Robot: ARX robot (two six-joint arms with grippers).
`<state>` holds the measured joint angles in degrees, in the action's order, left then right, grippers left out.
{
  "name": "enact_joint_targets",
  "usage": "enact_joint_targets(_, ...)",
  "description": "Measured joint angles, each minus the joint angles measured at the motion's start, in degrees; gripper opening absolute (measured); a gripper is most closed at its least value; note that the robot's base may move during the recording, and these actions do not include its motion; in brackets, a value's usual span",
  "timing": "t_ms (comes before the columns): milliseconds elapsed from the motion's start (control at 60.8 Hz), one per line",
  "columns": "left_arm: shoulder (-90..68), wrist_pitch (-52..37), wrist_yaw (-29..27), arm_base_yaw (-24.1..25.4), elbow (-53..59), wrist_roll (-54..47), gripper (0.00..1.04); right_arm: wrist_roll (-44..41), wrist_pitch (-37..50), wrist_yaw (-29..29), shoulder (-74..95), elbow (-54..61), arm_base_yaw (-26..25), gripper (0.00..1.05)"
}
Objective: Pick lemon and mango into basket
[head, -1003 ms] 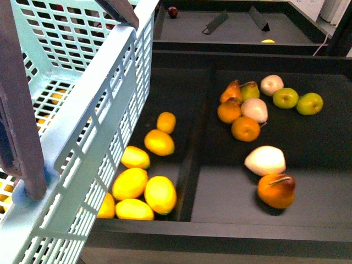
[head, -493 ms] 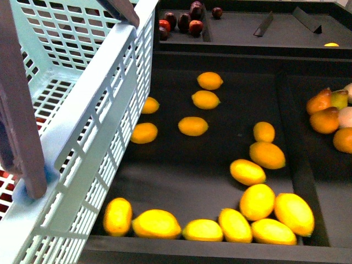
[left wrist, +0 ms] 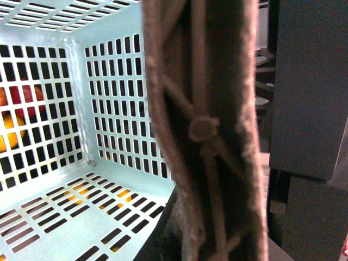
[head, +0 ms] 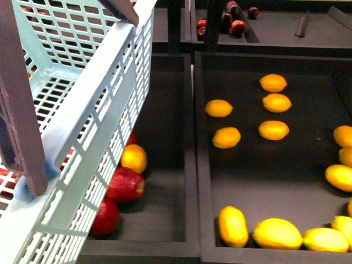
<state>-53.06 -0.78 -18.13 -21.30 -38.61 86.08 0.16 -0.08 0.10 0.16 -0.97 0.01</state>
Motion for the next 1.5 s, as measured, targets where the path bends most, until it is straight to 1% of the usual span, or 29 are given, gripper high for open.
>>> enact_joint_targets(312,0.20,0.00,-0.09,0.00,0.00,-0.11,0.05,-0.02,-0.04,0.00,-0.02,0.00,0.00,0.96)
enact_joint_targets(378,-0.09,0.94,0.20,0.09,-0.20,-1.36,0.05,0.00,-0.02,-0.46,-0.02,0.00,-0.07,0.96)
enact_joint_targets(444,-1.77,7.67,0.57,0.07,-3.02,-5.35,0.05,0.00,-0.02,-0.55,0.02,0.00,-0.07,0.96)
enact_joint_targets(460,-2.69,9.07,0.63,0.02,-3.98,-7.78,0.05,0.00,-0.02,-0.55,0.02,0.00,-0.07,0.96)
enact_joint_targets(510,-5.55,9.92,1.27,-0.31,-6.29,-15.06,0.05,0.00,-0.02,-0.50,-0.02,0.00,-0.07,0.96)
enact_joint_targets(625,-15.67,8.17,4.63,-0.44,-13.00,-23.87,0.05,0.00,-0.02,-0.31,-0.02,0.00,-0.07,0.96)
enact_joint_targets(691,-22.62,6.93,5.64,-0.35,-18.34,-24.74,0.05,0.00,-0.02,-0.28,0.00,0.00,-0.07,0.96)
enact_joint_targets(822,-33.68,5.92,9.51,-0.50,-29.99,-24.70,0.05,0.00,-0.02,-0.26,0.00,0.00,-0.07,0.96)
enact_joint_targets(954,-43.78,6.91,13.86,-2.64,-42.38,-24.48,0.05,0.00,-0.02,-0.26,0.00,0.00,-0.07,0.96)
enact_joint_targets(1118,-53.27,12.09,20.22,-6.54,-54.14,-26.82,0.05,0.00,-0.02,-0.26,0.00,0.00,-0.07,0.96)
enact_joint_targets(1217,-56.08,13.86,22.71,-8.94,-56.92,-27.82,0.05,0.00,-0.02,-0.26,0.00,0.00,-0.07,0.96)
enact_joint_targets(1349,-57.13,14.73,25.29,-11.80,-57.48,-28.41,0.05,0.00,-0.02,-0.24,0.00,0.00,-0.07,0.96)
enact_joint_targets(1497,-57.13,14.82,26.36,-13.68,-57.83,-28.92,0.05,0.00,-0.02,-0.26,0.00,0.00,-0.07,0.96)
